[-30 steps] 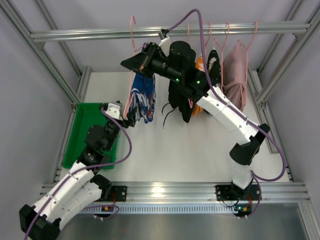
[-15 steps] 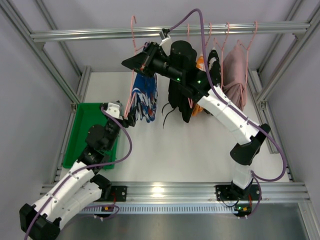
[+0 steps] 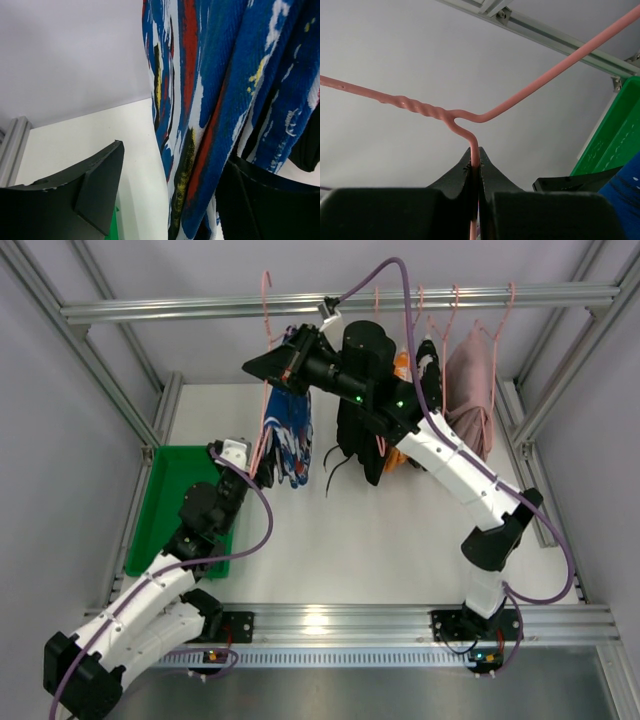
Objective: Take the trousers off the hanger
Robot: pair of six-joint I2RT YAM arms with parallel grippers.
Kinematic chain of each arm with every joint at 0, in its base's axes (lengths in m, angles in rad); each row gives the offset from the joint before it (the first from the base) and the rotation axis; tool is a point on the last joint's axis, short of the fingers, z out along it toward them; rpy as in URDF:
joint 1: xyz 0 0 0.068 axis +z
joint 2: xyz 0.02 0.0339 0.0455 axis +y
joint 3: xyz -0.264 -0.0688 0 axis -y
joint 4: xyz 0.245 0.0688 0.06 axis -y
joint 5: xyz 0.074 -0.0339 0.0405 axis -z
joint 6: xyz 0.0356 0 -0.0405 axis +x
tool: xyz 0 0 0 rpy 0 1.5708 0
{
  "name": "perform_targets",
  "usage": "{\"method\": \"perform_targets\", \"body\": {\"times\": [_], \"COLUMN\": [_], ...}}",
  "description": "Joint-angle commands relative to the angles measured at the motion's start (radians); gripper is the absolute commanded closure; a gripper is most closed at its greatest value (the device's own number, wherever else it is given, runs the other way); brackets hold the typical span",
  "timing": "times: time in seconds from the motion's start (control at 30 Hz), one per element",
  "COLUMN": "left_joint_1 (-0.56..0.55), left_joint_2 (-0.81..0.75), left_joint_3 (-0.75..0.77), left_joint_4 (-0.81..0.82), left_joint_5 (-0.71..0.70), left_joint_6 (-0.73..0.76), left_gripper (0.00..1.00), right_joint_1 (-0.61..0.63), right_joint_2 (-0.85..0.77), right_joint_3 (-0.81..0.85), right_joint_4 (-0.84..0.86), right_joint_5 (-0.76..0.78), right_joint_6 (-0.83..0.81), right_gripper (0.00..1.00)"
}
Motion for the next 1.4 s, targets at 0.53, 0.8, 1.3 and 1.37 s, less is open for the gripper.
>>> {"method": "perform_targets", "body": {"times": [0.53,0.8,1.3,1.37], "left_joint_1": [0.065,0.066,0.126,0.140], "left_joint_2": [-0.039,0.009,0.177,0.186], "left_joint_3": [0.326,0.558,1.054,1.101], "left_joint_4": [-0.084,-0.273,-0.465,-0.452], "left_joint_5": [0.078,0.150,0.213,0.196], "left_joint_6": [-0.091,-0.312,-0.639,-0.619], "left_gripper": [0.94,1.00,1.00,1.00], "right_joint_1": [-0.066,-0.066,-0.034,-0.034], "right_joint_2": [-0.272,-0.318,-0.421,-0.435], "right_joint_3": [-0.282,-0.488,-0.778,-0.807], "right_joint_4": [0.301,0.349,0.366,0.365], "right_joint_5": [-0.091,-0.112,-0.088,-0.086], "right_joint_6": [-0.147,-0.228,-0.339,-0.371], "right_gripper": [1.00,1.00,1.00,1.00]}}
